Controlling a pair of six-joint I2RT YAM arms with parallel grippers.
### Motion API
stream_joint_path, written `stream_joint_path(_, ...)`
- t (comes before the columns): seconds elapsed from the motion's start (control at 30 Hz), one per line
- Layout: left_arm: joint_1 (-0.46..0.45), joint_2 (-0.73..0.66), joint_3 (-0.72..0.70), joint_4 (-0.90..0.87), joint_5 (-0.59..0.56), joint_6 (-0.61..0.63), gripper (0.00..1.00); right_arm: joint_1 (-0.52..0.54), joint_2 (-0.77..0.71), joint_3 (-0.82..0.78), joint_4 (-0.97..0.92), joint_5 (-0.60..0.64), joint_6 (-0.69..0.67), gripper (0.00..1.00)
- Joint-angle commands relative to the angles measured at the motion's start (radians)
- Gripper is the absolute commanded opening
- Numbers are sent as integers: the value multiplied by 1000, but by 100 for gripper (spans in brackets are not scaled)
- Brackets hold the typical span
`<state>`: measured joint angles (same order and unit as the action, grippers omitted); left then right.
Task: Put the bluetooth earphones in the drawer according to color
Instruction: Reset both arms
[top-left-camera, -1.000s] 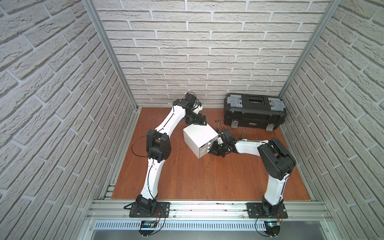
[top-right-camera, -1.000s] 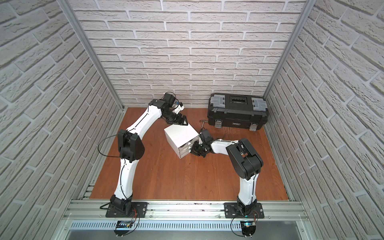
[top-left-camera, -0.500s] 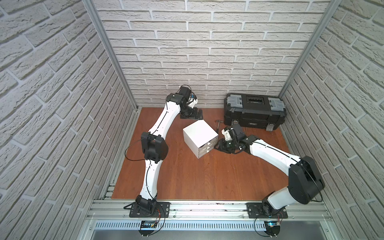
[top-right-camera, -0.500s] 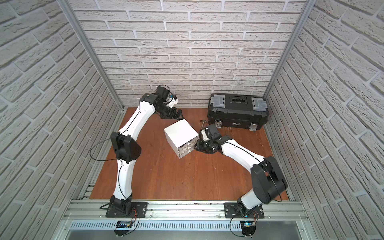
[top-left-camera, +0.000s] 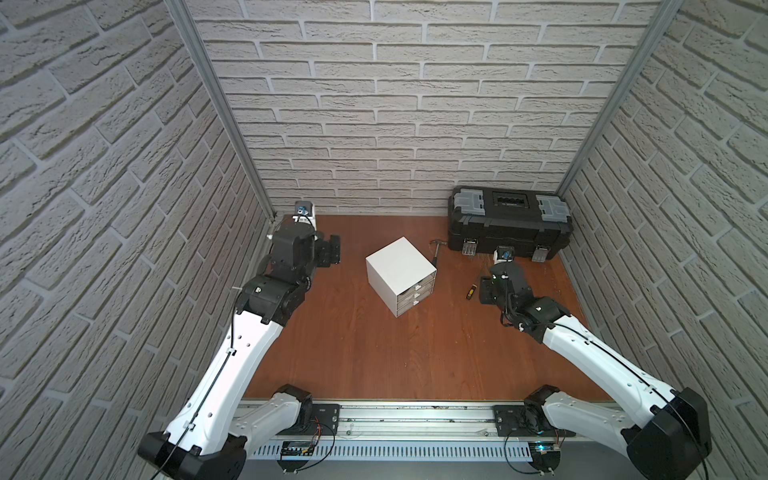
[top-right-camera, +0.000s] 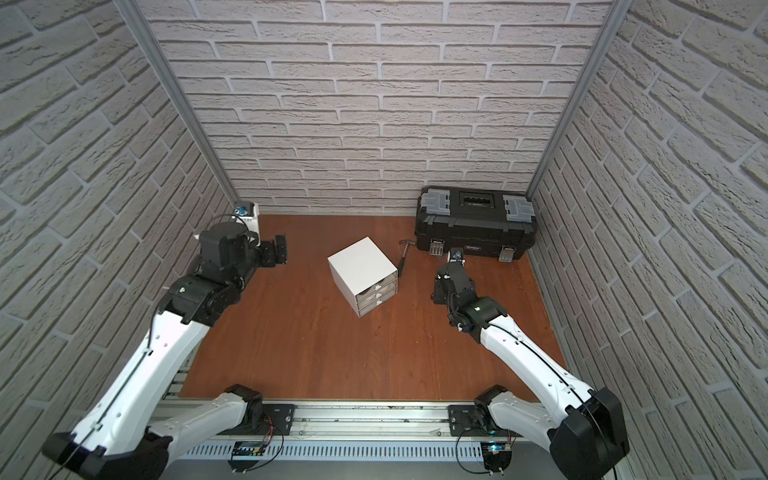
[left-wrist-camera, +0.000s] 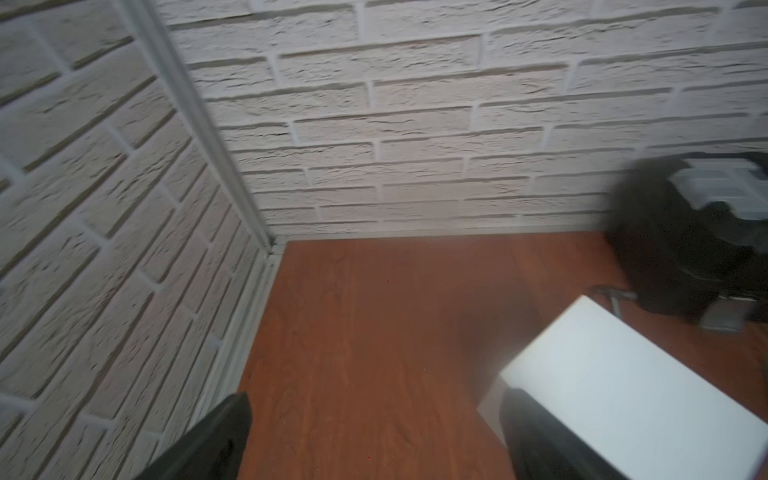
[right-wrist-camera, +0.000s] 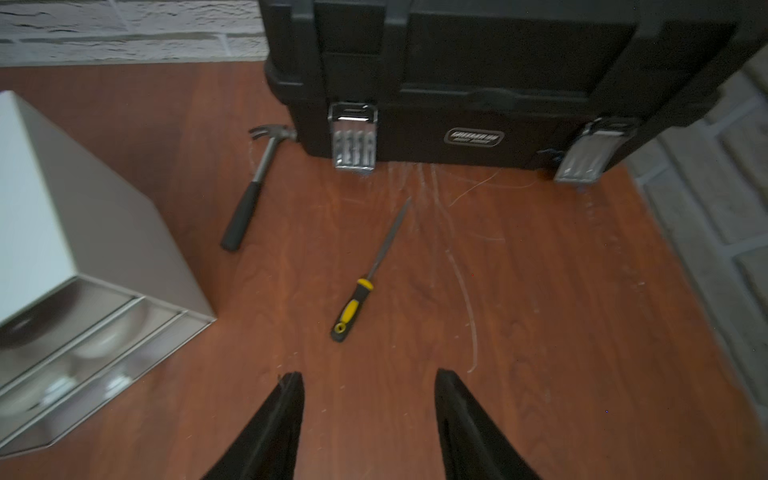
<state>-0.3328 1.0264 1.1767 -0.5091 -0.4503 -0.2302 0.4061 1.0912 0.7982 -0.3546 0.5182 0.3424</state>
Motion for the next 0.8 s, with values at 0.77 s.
stream_joint_path(0.77, 326, 358, -743, 1116, -65, 103, 98, -310, 355, -353, 1037, 127, -235, 68)
